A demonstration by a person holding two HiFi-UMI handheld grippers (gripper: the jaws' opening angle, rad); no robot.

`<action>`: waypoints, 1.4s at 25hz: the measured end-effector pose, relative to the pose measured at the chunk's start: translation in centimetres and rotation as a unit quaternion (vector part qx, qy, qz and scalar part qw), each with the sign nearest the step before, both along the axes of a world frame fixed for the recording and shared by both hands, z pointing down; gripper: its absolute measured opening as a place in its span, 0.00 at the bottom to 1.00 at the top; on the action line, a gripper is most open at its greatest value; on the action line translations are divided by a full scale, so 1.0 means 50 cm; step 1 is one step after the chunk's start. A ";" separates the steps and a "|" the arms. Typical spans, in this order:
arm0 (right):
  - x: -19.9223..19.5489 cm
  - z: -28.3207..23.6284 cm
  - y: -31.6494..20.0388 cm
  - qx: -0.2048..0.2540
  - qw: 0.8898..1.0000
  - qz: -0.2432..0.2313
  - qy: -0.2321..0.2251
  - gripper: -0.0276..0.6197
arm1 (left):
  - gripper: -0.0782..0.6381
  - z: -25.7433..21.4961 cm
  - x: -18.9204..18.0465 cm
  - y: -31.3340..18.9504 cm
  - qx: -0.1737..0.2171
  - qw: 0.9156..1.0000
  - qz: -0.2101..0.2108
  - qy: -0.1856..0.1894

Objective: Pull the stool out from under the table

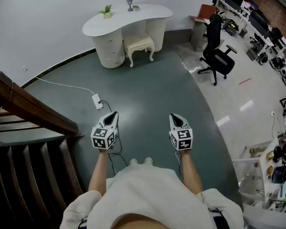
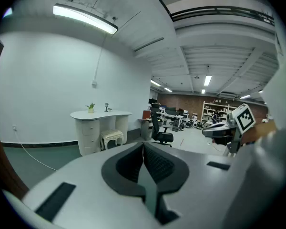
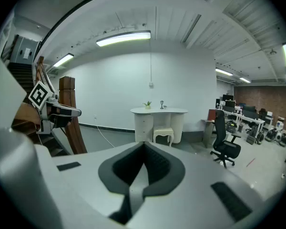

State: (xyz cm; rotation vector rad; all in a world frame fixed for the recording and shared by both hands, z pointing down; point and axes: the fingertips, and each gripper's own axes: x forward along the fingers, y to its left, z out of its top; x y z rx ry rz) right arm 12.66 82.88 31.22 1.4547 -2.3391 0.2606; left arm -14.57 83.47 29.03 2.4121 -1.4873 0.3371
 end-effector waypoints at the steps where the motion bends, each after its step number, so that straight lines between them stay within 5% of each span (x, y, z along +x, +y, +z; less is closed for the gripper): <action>1: -0.001 0.000 -0.001 0.000 1.000 0.000 0.000 0.04 | 0.13 0.000 -0.002 -0.002 0.000 1.000 0.000 -0.001; 16: 0.012 0.017 -0.006 0.002 1.000 -0.016 -0.020 0.04 | 0.15 0.018 0.047 -0.006 0.012 1.000 0.019 0.010; 18: 0.004 0.022 0.000 -0.006 0.998 -0.037 -0.046 0.54 | 0.39 0.024 0.067 -0.004 0.008 0.999 0.028 0.022; 21: 0.012 0.023 -0.001 0.002 0.998 -0.041 -0.050 0.61 | 0.47 0.031 0.094 -0.003 0.002 0.999 0.034 0.036; 35: 0.052 0.077 -0.072 -0.005 0.999 -0.041 -0.028 0.58 | 0.47 0.095 0.149 -0.072 -0.021 0.998 0.035 0.048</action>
